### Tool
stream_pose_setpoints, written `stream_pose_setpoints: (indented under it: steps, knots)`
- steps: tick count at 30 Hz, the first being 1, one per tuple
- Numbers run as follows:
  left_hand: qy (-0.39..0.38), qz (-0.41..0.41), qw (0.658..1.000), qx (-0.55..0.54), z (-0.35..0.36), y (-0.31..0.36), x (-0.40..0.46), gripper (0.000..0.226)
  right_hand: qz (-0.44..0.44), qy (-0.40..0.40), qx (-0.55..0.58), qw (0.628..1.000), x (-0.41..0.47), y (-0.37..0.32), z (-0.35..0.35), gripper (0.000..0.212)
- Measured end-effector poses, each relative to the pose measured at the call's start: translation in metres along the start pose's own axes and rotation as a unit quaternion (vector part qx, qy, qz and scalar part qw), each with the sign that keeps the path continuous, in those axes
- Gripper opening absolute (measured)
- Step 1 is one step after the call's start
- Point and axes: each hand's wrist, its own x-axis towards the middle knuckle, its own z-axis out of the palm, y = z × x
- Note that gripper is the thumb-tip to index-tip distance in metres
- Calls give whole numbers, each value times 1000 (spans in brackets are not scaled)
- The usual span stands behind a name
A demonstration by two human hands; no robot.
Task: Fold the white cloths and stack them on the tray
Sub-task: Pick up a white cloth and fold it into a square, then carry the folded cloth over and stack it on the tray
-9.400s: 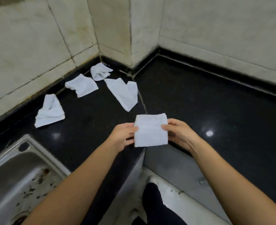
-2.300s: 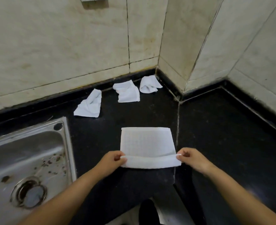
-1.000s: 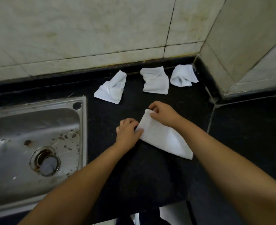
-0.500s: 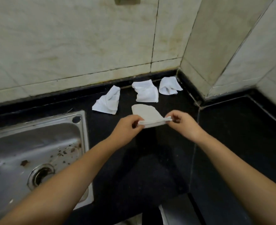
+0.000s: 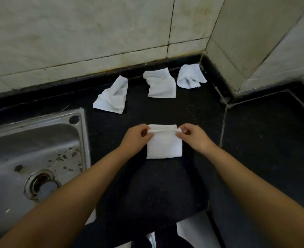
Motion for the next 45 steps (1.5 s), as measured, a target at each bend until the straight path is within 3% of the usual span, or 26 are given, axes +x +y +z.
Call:
stream_pose_setpoints:
  steps: [8,11,14,18,22,25,28,32,33,38,42,45]
  knots:
    - [62,-71,990,101,25,-10,44,13,54,81,-72,993,48,3,25,22]
    - [98,-77,985,116,31,-11,43,9,43,79,-129,988,49,1,27,27]
    - [143,-112,977,115,35,-10,35,22,64,72,-181,979,42,1,27,40]
    - [101,-173,956,215,45,-8,21,42,97,54,-297,948,31,3,34,48]
    - [92,-182,957,206,49,2,25,32,115,39,-294,948,35,-9,41,40]
    - [90,-159,965,187,44,10,21,22,145,21,-207,967,31,-14,36,36]
    - [81,-90,992,40,26,22,9,11,173,32,25,984,16,-19,17,31]
    - [48,-5,996,-70,2,47,-10,11,181,60,235,953,-27,-26,-9,4]
    - [31,14,996,-79,-1,55,-17,13,179,72,272,943,-42,-25,-14,8]
    - [-73,72,990,-96,8,95,-71,53,144,164,400,890,-145,-7,-22,10]
    - [-230,7,952,-203,40,124,-123,9,137,252,422,860,-248,15,-17,3]
    - [-353,-32,910,-216,77,148,-165,11,148,318,451,821,-331,40,-10,7]
